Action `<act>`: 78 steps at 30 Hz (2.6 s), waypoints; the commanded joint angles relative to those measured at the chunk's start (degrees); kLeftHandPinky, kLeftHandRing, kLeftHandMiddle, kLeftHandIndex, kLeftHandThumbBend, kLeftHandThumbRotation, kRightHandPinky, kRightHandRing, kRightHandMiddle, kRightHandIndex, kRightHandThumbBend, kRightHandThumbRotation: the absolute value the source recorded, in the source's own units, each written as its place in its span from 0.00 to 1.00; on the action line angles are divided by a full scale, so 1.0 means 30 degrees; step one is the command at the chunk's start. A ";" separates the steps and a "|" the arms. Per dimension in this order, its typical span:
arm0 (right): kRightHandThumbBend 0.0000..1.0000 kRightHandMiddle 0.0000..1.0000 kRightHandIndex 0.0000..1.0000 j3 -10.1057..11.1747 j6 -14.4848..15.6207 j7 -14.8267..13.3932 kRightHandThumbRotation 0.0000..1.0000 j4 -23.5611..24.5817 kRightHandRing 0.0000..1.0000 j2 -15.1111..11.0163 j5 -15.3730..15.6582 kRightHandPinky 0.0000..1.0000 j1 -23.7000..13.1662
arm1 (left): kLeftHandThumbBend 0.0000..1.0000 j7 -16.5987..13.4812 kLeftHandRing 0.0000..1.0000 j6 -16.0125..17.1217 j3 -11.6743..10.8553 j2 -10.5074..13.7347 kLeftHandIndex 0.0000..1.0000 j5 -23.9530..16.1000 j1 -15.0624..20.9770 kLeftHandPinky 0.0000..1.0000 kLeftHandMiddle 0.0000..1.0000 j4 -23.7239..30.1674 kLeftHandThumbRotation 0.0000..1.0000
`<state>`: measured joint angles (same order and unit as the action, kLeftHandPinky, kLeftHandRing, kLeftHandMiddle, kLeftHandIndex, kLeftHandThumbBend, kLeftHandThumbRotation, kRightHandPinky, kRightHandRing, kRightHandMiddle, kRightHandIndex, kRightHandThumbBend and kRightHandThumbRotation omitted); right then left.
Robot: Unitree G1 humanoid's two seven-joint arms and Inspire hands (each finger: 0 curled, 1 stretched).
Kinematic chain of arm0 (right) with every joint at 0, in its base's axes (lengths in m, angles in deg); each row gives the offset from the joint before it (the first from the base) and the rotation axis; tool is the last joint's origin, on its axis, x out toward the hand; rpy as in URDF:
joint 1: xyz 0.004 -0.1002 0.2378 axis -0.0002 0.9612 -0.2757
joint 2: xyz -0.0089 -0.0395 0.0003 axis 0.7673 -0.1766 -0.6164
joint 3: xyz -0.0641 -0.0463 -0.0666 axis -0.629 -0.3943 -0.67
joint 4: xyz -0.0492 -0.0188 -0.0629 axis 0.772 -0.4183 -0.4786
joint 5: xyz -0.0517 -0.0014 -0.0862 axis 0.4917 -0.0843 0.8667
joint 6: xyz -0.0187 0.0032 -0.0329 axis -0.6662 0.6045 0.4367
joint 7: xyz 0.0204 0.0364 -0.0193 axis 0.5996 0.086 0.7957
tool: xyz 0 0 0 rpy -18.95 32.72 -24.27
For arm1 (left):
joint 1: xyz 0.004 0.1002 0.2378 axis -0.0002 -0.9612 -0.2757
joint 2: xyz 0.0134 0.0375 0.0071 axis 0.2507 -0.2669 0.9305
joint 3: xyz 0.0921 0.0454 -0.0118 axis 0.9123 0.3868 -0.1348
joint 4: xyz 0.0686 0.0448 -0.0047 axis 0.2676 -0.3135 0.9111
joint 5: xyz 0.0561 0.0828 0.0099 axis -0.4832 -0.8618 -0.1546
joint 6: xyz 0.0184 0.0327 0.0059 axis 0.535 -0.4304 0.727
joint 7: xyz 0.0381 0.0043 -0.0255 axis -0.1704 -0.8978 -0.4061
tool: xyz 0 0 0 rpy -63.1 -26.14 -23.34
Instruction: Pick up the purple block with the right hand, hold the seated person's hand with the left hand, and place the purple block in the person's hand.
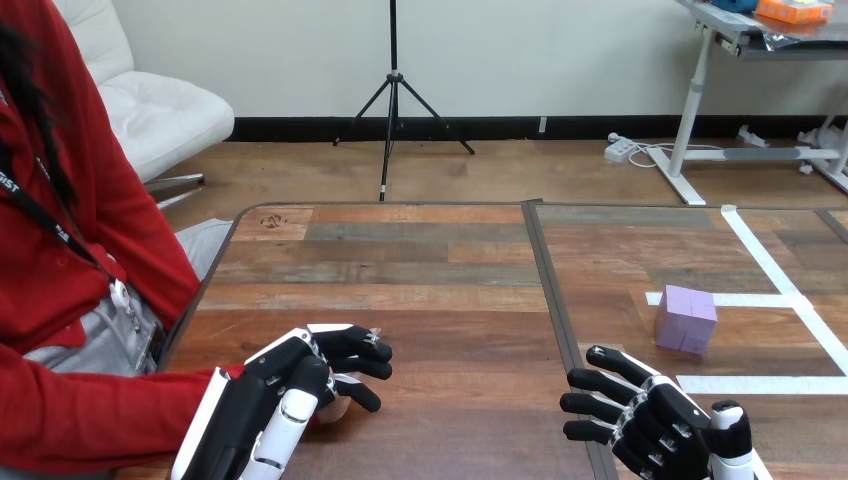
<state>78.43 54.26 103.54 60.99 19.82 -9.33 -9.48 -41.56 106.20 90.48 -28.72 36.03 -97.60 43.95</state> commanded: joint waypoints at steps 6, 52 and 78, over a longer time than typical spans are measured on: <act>0.91 0.77 0.80 0.0122 0.0018 0.0233 1.00 0.0972 0.74 -0.0412 -0.0214 0.68 -0.1039 | 0.49 -0.0048 0.63 0.0156 -0.0026 -0.0432 0.62 0.0111 0.1193 0.49 0.64 0.0294 0.79; 0.92 0.82 0.81 0.1821 -0.2559 -0.2425 0.98 -0.2612 0.82 -0.3517 0.5409 0.76 -0.6934 | 0.45 0.0389 0.60 0.0308 -0.0049 -0.0542 0.60 0.0353 0.1918 0.47 0.63 -0.0579 0.77; 0.83 0.90 0.86 0.1566 -0.1799 -0.4831 0.85 -0.7414 0.90 -0.8058 1.0597 0.84 -1.4381 | 0.43 0.0542 0.59 0.0313 -0.0130 -0.0626 0.58 0.0457 0.2564 0.46 0.62 -0.1054 0.77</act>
<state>83.19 49.83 92.52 43.96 -0.15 18.75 -39.27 -40.39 105.94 90.47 -28.73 36.09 -97.16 41.96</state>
